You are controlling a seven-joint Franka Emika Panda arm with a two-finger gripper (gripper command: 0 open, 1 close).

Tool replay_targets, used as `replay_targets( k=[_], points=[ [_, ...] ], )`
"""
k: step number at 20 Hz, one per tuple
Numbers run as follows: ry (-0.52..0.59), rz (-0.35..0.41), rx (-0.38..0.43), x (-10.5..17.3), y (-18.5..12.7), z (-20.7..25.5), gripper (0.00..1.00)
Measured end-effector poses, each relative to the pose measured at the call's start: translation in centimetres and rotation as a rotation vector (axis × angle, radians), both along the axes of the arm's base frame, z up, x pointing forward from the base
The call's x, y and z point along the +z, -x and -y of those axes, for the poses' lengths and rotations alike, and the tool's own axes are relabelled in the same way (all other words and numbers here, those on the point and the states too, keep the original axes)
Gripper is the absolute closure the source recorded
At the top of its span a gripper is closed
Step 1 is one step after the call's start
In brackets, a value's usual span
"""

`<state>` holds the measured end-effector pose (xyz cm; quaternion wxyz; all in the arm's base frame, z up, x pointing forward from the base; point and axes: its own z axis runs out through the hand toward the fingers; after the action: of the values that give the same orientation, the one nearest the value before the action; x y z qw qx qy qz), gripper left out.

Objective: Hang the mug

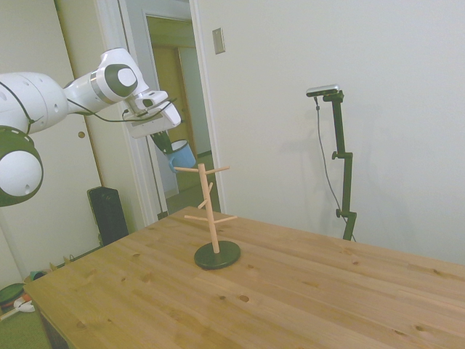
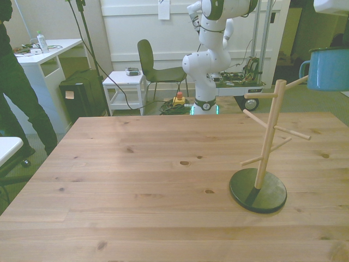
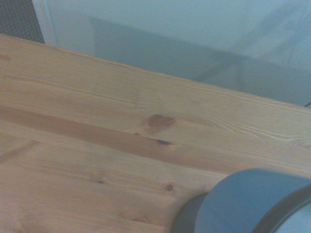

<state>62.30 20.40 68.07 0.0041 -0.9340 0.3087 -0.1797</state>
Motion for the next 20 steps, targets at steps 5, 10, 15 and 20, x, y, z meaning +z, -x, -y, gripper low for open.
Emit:
replay_targets(
  k=[5, 10, 15, 20],
  points=[
    [-0.014, -0.005, -0.003, 0.0, -0.8, 1.4, 1.00],
    [-0.017, -0.020, -0.012, -0.9, -1.8, 2.6, 1.00],
    [-0.017, -0.030, -0.021, -1.6, -2.5, 3.6, 1.00],
    [-0.021, -0.037, -0.028, -1.9, -3.0, 4.6, 1.00]
  ],
)
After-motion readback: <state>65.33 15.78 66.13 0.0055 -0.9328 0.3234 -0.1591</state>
